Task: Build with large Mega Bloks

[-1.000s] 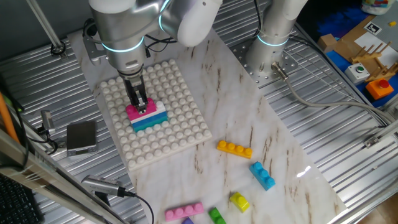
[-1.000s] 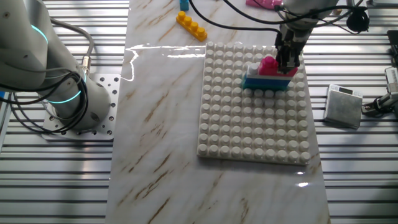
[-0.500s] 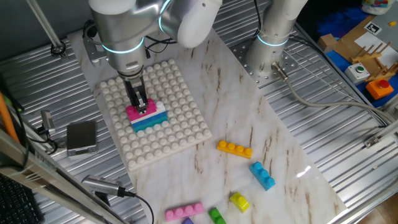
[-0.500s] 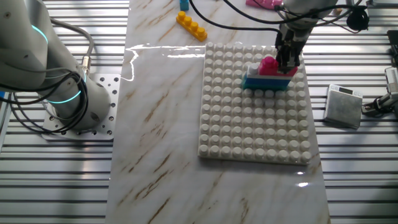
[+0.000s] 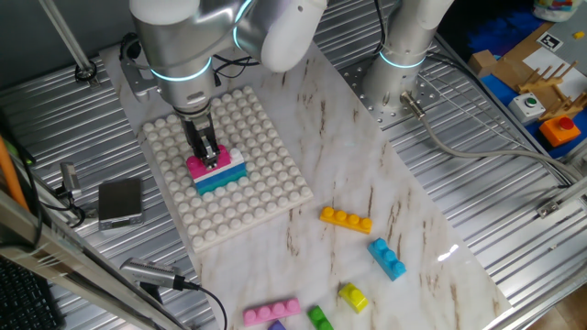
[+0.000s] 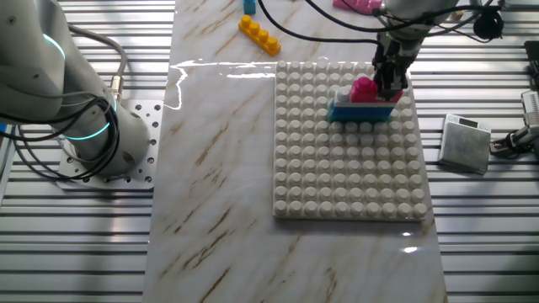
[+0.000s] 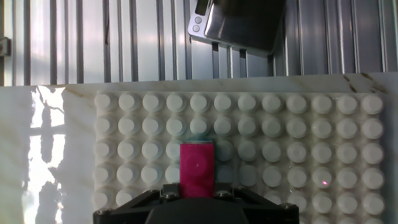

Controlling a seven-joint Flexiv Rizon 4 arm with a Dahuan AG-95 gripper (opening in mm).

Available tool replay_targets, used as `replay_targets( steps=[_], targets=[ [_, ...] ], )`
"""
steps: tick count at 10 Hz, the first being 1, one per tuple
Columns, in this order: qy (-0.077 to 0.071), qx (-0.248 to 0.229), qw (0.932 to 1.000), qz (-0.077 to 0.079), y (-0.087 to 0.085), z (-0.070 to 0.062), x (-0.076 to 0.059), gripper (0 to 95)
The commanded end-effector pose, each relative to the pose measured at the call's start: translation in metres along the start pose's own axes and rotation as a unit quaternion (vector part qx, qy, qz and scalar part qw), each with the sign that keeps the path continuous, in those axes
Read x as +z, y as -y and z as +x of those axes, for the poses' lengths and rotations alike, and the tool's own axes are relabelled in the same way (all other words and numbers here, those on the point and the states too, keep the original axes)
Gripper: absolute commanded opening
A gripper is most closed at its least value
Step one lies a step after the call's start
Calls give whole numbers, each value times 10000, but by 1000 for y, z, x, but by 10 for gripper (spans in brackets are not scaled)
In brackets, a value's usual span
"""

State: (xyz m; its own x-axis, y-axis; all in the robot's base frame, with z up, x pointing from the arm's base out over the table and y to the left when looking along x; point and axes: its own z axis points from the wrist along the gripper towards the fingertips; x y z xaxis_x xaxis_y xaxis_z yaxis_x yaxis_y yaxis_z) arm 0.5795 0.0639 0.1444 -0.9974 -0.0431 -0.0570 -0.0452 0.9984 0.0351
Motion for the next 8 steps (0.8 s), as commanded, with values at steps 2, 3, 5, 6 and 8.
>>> replay_targets(
  steps=[2, 3, 5, 6, 8],
  targets=[
    [15, -237, 9997, -24, -3, 3, -6, 570],
    [10, -341, 9994, -12, -4, 4, -10, 570],
    [14, -535, 9986, -11, -4, 6, -21, 570],
    [14, -535, 9986, -11, -4, 6, -21, 570],
    [14, -535, 9986, -11, -4, 6, -21, 570]
  ],
)
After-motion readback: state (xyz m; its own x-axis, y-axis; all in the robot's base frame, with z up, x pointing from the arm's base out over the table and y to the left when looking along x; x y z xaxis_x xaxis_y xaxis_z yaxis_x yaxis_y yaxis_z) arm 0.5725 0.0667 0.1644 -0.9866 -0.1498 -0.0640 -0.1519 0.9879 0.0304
